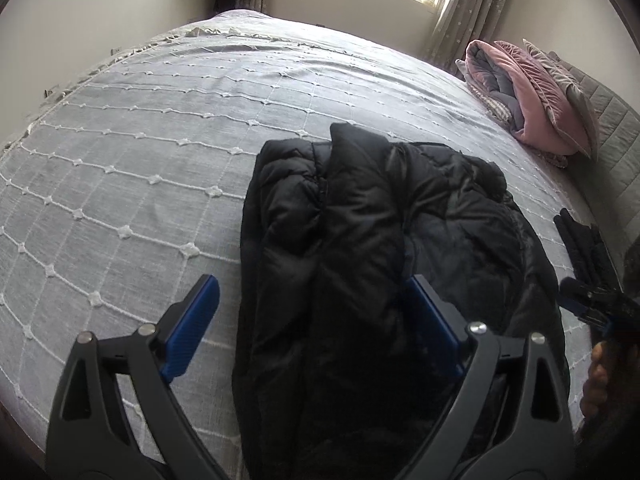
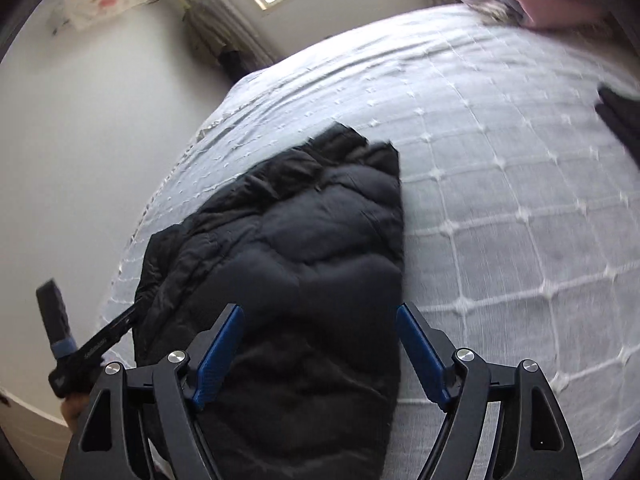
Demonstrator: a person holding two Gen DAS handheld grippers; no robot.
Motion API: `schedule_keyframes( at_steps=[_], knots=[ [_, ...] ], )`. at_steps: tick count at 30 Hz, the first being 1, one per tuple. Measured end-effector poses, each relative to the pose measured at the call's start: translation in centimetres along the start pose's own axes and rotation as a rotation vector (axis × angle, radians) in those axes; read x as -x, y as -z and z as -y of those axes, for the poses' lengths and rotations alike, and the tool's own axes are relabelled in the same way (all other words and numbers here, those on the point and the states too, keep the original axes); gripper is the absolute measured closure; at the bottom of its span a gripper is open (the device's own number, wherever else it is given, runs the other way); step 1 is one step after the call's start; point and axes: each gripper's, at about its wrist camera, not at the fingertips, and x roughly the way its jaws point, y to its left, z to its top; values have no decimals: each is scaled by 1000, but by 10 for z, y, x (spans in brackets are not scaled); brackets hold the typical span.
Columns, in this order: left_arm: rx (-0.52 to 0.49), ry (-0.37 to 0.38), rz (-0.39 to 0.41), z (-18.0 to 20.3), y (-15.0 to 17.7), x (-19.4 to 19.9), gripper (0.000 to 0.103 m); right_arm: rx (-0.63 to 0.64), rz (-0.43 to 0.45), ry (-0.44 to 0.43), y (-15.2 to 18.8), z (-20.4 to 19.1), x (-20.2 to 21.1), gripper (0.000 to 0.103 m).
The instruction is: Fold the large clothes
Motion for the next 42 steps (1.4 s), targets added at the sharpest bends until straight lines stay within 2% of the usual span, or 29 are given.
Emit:
schedule_keyframes(
  at_steps=[3,4,8,14,19,24,28,29,33,34,38,40,42],
  knots=[
    [33,64,-57,-11,8,-7,9,-31,-24,19,5,11,-9,23],
    [63,108,-101,-19,10,-13,9,-45,-30,8,7,13,-12,23],
    [209,232,-172,-44,17,-19,9,-134,-45,-67,10,26,-14,23],
    [221,280,-217,-46,30,-30,7,-177,-73,-103,15,26,-17,23],
    [272,327,-259,-45,37,-40,6,-210,-106,-144,18,29,-23,22],
    [271,340,-266,-45,38,-39,6,-257,-126,-174,21,36,-31,21],
    [216,319,-249,-36,38,-37,6,-285,-133,-190,21,42,-37,20],
    [213,317,-246,-34,38,-37,7,-290,-134,-192,21,42,-38,20],
    [235,359,-246,-29,34,-39,26,-295,-141,-202,22,40,-43,20],
    [232,362,-243,-27,34,-38,28,-293,-141,-200,22,40,-44,20],
    [219,370,-223,-22,35,-35,48,-263,-136,-185,22,34,-48,22],
    [206,361,-202,-24,35,-30,59,-241,-131,-170,23,31,-46,28],
    [202,348,-184,-21,33,-28,68,-202,-113,-140,23,22,-44,42]
  ],
)
